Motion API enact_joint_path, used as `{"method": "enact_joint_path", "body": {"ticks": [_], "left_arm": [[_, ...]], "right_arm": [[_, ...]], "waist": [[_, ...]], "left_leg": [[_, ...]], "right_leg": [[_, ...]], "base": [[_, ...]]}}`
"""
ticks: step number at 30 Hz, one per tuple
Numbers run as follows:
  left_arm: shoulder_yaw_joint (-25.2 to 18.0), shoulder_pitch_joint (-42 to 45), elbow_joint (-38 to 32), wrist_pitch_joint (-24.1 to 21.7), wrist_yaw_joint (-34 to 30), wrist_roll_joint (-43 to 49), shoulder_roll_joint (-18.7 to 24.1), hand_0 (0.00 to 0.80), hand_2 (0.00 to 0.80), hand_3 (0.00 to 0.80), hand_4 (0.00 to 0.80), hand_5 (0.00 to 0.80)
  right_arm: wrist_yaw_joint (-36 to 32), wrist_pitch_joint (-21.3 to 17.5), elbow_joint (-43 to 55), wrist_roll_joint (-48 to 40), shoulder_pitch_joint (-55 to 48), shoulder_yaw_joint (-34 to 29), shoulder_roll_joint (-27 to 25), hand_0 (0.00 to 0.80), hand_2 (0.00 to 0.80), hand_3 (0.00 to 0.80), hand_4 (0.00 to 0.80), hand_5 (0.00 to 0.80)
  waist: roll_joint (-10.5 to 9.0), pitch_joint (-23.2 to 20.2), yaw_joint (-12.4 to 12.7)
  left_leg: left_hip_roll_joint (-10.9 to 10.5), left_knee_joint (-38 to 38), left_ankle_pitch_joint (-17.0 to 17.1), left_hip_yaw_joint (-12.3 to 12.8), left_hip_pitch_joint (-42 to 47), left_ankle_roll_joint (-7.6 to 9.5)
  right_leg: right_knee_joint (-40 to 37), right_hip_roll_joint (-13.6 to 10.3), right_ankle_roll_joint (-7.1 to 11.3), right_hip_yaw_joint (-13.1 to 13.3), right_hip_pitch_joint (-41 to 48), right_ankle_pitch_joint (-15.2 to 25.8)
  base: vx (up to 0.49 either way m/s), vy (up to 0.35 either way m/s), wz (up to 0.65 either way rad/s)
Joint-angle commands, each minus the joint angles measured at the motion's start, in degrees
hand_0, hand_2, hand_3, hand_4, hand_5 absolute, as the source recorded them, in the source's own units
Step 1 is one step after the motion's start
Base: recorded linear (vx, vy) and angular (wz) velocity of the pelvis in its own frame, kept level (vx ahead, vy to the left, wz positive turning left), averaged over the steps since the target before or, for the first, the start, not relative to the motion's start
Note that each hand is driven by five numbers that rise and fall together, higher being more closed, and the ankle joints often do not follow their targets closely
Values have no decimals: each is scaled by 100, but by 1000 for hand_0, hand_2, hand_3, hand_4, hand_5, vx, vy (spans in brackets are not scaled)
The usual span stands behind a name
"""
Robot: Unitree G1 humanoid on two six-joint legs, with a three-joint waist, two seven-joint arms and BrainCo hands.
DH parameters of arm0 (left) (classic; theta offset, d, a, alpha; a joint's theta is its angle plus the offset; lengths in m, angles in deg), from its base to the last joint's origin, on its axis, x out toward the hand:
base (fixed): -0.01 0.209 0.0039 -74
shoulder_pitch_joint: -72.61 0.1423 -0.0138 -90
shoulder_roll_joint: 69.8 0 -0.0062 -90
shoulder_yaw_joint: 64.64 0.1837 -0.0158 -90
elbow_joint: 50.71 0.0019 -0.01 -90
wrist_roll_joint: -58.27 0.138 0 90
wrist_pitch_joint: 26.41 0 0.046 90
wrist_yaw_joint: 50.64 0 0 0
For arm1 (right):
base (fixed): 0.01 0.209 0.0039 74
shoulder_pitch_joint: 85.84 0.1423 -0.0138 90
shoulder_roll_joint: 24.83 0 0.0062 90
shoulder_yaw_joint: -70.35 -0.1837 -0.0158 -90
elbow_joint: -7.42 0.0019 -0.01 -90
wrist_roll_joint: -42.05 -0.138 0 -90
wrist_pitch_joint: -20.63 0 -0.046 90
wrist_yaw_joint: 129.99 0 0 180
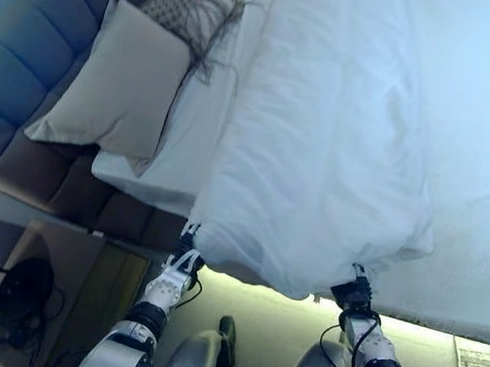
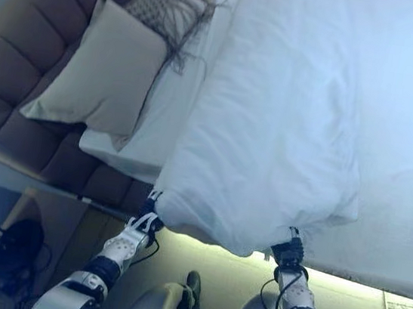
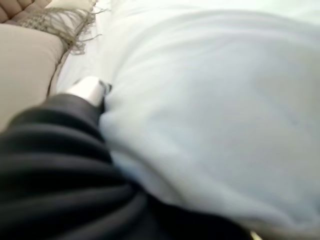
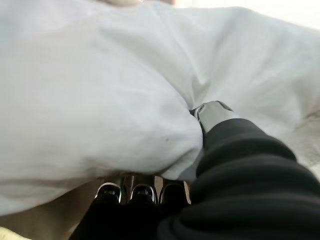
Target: Make the bed neatly
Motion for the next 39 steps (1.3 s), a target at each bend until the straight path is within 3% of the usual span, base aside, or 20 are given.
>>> {"method": "enact_joint_path", "body": {"ticks": [1, 7, 11, 17, 23, 28, 35, 36, 37, 39], "left_arm": [[-66, -372, -34, -420, -439, -224, 208, 800, 800, 800, 800, 800], [62, -649, 120, -550, -744, -300, 87, 800, 800, 800, 800, 800], [76, -749, 96, -672, -818, -353, 56, 800, 800, 800, 800, 800], [26, -917, 41, -974, -782, -324, -24, 800, 800, 800, 800, 800], [-69, -1049, 16, -1369, -498, -259, 20, 800, 800, 800, 800, 800], [-391, -1377, 418, -1384, -234, -293, 342, 800, 800, 800, 800, 800], [-660, -1497, 1298, -1322, -21, 29, 531, 800, 800, 800, 800, 800], [-688, -1495, 1346, -1303, 33, 62, 550, 800, 800, 800, 800, 800], [-736, -1477, 1414, -1306, 170, 115, 579, 800, 800, 800, 800, 800], [-856, -1437, 1547, -1293, 264, 145, 672, 800, 800, 800, 800, 800]], "right_arm": [[-255, 205, 13, 530, 513, 327, 16, 800, 800, 800, 800, 800], [-230, 289, -194, 106, 1388, 358, -282, 800, 800, 800, 800, 800], [-327, 224, -364, -227, 1637, 235, -208, 800, 800, 800, 800, 800], [-348, 403, -735, 105, 1825, 159, -218, 800, 800, 800, 800, 800], [-308, 750, -938, 63, 1826, 169, -367, 800, 800, 800, 800, 800], [-187, 1013, -725, 410, 1669, 337, -377, 800, 800, 800, 800, 800], [101, 1110, -906, 904, 1450, 485, -456, 800, 800, 800, 800, 800], [145, 1107, -940, 965, 1435, 487, -478, 596, 596, 596, 596, 596], [203, 1133, -997, 1056, 1404, 500, -525, 0, 0, 0, 0, 0], [217, 1187, -1085, 1133, 1368, 525, -588, 0, 0, 0, 0, 0]], "waist": [[95, 321, 171], [281, 619, 275], [339, 876, 302], [418, 1282, 189], [515, 1533, -8], [539, 1644, -197], [457, 1704, -273], [450, 1704, -273], [440, 1704, -272], [437, 1704, -256]], "left_leg": [[361, -663, 1008, -283, -131, -259], [236, -664, 1170, -323, -535, -280], [210, -501, 1218, -269, -960, -263], [147, -265, 1256, -180, -1462, -241], [73, -5, 1125, -1, -1632, -243], [114, 40, 1156, 146, -1801, -269], [199, -129, 1316, 189, -2014, -297], [212, -147, 1331, 199, -2025, -298], [232, -178, 1354, 212, -2032, -299], [248, -203, 1374, 213, -2025, -301]], "right_leg": [[-62, 55, -92, 254, -303, 655], [142, -5, -68, 272, -707, 598], [364, 22, -85, 367, -1122, 568], [533, 76, -130, 605, -1675, 624], [528, -38, -163, 818, -1936, 733], [506, -61, -192, 998, -2214, 806], [355, 27, -182, 989, -2405, 826], [344, 28, -180, 981, -2415, 826], [327, 30, -179, 960, -2418, 826], [330, 19, -185, 931, -2400, 808]], "base": [[-136, 93, 4], [-59, 136, 3], [-107, 117, 2], [-91, 163, 0], [-21, 238, -5], [-38, 190, -10], [-54, 66, -9], [-39, 42, -6], [-33, 43, -5], [-31, 48, -4]]}}
